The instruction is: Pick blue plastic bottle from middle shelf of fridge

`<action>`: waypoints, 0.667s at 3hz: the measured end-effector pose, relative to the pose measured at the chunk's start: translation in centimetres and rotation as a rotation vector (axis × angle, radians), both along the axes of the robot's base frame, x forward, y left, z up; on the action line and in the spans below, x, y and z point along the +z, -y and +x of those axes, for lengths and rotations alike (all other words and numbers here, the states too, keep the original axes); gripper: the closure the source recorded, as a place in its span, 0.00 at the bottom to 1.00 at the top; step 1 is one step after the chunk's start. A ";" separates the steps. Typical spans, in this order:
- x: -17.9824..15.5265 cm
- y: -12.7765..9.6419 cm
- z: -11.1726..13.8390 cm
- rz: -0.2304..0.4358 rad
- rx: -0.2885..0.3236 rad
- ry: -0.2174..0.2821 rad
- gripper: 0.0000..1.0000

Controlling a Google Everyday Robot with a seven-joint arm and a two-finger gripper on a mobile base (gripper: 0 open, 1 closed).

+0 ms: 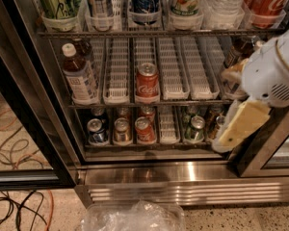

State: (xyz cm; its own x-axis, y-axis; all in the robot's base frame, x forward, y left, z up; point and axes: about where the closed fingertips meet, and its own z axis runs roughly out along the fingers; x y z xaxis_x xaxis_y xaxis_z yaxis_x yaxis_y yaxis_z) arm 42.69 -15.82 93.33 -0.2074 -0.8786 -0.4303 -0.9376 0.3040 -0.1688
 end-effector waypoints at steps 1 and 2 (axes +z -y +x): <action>-3.2 -4.8 -1.4 0.181 -0.014 -0.002 0.00; -2.5 -6.9 -0.6 0.275 -0.046 0.029 0.00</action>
Offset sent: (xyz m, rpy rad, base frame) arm -0.0130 0.0383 -0.0279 0.1447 0.0065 -0.0125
